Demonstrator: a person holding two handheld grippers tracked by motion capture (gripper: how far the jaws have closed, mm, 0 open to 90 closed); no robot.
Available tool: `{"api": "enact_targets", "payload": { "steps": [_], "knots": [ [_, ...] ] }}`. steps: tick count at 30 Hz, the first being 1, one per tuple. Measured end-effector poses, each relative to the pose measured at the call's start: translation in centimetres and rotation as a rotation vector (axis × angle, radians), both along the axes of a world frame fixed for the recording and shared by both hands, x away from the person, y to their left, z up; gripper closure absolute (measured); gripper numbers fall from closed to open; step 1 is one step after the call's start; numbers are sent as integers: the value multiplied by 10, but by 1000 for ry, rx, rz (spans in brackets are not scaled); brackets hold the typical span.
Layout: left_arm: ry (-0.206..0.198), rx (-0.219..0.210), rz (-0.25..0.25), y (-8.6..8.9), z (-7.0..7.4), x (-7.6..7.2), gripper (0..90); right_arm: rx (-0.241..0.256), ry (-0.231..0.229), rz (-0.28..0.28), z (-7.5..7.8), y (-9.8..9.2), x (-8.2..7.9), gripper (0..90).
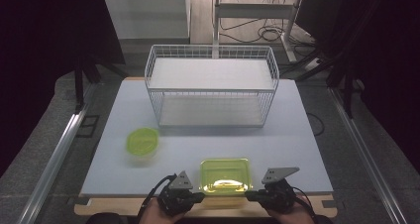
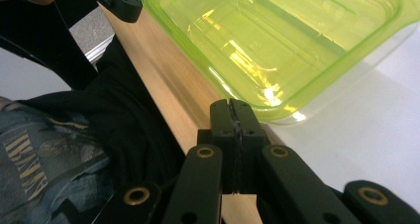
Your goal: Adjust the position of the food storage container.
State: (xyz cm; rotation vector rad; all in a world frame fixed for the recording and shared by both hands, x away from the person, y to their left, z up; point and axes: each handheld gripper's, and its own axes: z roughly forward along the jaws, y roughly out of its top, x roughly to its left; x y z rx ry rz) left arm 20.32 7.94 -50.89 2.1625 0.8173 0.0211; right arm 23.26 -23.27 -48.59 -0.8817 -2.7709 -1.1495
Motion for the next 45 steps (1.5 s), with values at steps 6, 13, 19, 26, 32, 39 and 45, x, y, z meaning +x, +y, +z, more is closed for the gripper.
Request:
{"api": "enact_targets", "payload": {
  "steps": [6,13,19,26,32,39,45],
  "knots": [
    [-13,17,-1,-2,1,8,894,-4,-15,10,-2,7,8,893],
    [-31,32,28,-2,2,29,894,-15,-35,2,-2,12,26,893],
    [-42,38,49,-3,2,44,896,-15,-42,-13,-2,13,42,893],
    [-42,44,70,0,-1,54,897,-46,-40,-27,-7,16,53,893],
    [-68,5,87,8,9,47,867,-18,-55,-19,6,17,53,890],
    [-96,-15,136,28,12,37,637,36,-112,-70,13,11,56,704],
    [-129,11,176,42,5,28,382,26,-175,-124,12,4,51,438]
  ]
}}
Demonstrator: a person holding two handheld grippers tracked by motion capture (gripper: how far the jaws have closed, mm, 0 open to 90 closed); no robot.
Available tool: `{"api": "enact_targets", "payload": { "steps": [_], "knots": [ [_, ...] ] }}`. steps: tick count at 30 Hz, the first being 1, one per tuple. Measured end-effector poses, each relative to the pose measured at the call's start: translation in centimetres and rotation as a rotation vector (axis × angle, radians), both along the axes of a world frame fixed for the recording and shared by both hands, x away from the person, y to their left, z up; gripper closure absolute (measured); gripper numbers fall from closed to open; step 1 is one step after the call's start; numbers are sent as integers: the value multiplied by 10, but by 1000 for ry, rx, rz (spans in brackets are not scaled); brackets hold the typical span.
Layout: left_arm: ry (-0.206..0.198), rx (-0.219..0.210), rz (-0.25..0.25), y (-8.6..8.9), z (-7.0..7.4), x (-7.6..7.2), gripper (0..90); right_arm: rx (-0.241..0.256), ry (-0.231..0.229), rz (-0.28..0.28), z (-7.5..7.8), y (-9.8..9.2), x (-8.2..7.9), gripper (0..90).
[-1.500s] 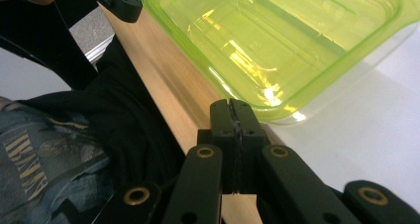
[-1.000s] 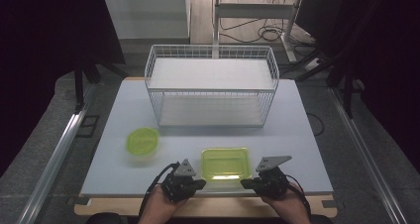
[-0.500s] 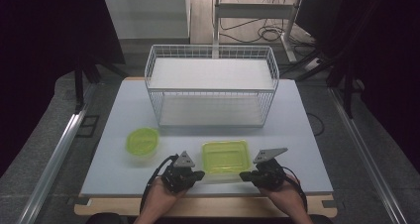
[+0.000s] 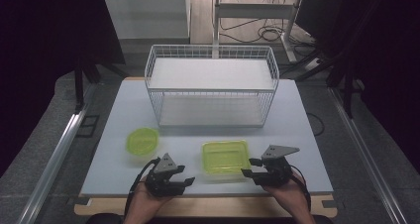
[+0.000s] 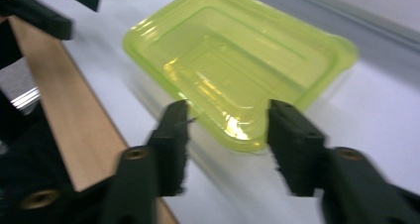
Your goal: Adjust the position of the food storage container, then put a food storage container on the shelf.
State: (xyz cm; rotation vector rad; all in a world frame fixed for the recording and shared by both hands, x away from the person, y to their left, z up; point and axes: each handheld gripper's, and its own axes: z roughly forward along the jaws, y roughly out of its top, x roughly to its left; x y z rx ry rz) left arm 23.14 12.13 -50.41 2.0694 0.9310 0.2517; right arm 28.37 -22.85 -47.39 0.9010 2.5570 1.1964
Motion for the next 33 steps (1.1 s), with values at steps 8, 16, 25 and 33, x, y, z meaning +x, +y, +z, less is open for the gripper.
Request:
{"api": "enact_targets", "payload": {
  "steps": [8,16,25,33],
  "knots": [
    [-9,52,36,10,-10,-9,51,3,-57,-55,-10,-17,1,200],
    [-43,54,46,11,-13,-8,41,33,-4,-103,-13,-26,6,188],
    [-82,64,46,12,-18,-8,38,14,26,-100,-11,-26,6,248],
    [-105,82,48,13,-20,-8,38,117,89,-109,-4,-28,14,360]
  ]
}}
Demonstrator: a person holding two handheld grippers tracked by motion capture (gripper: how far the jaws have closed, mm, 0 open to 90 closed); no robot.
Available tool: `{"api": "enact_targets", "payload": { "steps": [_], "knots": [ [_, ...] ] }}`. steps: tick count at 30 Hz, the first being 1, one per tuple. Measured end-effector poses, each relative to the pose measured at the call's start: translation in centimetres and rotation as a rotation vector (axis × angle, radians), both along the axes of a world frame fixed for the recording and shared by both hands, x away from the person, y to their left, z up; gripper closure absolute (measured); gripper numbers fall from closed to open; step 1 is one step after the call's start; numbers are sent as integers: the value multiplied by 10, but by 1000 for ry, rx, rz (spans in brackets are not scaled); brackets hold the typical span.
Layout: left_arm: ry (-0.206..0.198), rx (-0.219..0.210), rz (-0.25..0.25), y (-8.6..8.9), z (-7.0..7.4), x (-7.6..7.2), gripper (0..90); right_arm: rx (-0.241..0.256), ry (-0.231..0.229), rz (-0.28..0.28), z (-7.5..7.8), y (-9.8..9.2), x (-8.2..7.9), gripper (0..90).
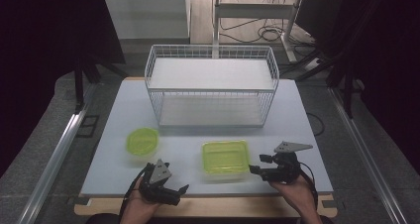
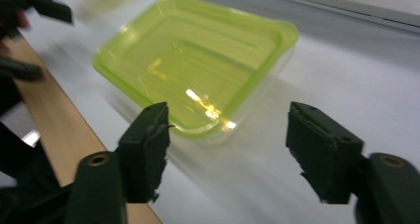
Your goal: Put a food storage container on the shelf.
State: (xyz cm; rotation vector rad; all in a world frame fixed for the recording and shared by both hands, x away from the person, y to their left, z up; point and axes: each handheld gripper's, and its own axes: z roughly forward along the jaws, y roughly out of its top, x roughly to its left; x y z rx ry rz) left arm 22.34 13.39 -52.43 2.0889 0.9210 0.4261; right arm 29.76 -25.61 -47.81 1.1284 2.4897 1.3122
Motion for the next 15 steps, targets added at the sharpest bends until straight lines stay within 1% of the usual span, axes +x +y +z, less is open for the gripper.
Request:
{"api": "enact_targets", "payload": {
  "steps": [1,3,4,6,9,10,11,15],
  "knots": [
    [-2,1,2,0,0,0,38,0,8,-7,2,1,3,398],
    [-3,2,3,1,0,0,39,1,11,-9,3,1,6,406],
    [-3,3,3,1,0,0,39,11,26,-11,4,2,11,445],
    [-4,4,2,1,0,0,40,15,51,-9,4,4,17,458],
    [-8,12,-4,0,-1,0,40,12,78,-5,1,7,28,493],
    [-8,12,-4,0,-1,0,40,12,78,-5,1,7,28,493],
    [-12,16,-6,-1,0,-1,40,7,102,-9,-2,11,37,523],
    [-14,19,-10,-1,0,-1,41,9,147,-8,-9,15,51,558]
  ]
}}
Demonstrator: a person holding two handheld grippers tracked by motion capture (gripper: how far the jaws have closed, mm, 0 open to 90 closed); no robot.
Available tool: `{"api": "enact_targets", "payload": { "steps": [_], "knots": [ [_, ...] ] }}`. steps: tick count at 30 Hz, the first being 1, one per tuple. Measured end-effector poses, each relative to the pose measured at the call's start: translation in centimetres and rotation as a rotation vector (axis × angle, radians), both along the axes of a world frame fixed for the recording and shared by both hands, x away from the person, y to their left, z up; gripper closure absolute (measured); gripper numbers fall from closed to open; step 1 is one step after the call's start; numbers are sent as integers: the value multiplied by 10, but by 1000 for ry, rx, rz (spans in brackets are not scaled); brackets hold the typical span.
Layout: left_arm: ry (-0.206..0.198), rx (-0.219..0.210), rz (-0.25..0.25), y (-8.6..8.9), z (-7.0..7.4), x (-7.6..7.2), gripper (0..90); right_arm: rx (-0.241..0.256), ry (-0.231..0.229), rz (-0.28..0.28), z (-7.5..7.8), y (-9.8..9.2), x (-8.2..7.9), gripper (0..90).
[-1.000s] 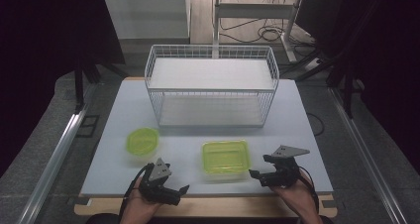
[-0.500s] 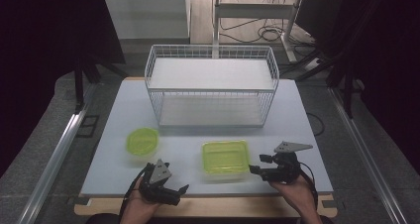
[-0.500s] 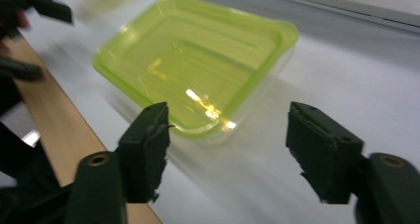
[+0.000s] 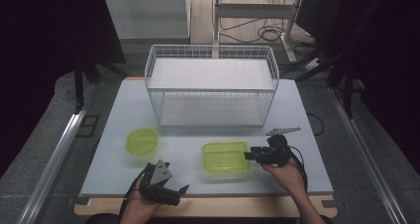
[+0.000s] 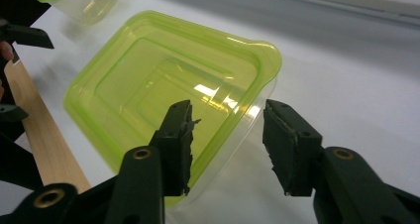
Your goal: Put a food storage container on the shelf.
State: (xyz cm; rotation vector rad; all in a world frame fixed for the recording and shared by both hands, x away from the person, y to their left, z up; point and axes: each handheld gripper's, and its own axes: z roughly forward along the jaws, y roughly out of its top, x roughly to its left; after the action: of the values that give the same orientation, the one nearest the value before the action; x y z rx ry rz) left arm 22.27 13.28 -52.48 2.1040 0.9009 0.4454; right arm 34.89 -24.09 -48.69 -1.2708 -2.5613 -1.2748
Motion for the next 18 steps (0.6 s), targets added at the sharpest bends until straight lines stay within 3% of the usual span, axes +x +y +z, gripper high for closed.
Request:
{"api": "enact_targets", "payload": {
  "steps": [4,8,16,17,18],
  "knots": [
    [0,2,-4,0,0,0,41,0,54,-9,-5,1,9,606],
    [-2,10,-12,-2,0,-1,42,55,128,-11,-10,-2,15,639],
    [-7,13,-16,-3,0,-2,42,100,215,-18,-15,-2,21,673],
    [-6,17,-18,-3,0,-1,43,129,255,-20,-16,-3,23,707],
    [-7,18,-18,-3,0,-1,43,145,266,-16,-17,-4,23,735]
  ]
}}
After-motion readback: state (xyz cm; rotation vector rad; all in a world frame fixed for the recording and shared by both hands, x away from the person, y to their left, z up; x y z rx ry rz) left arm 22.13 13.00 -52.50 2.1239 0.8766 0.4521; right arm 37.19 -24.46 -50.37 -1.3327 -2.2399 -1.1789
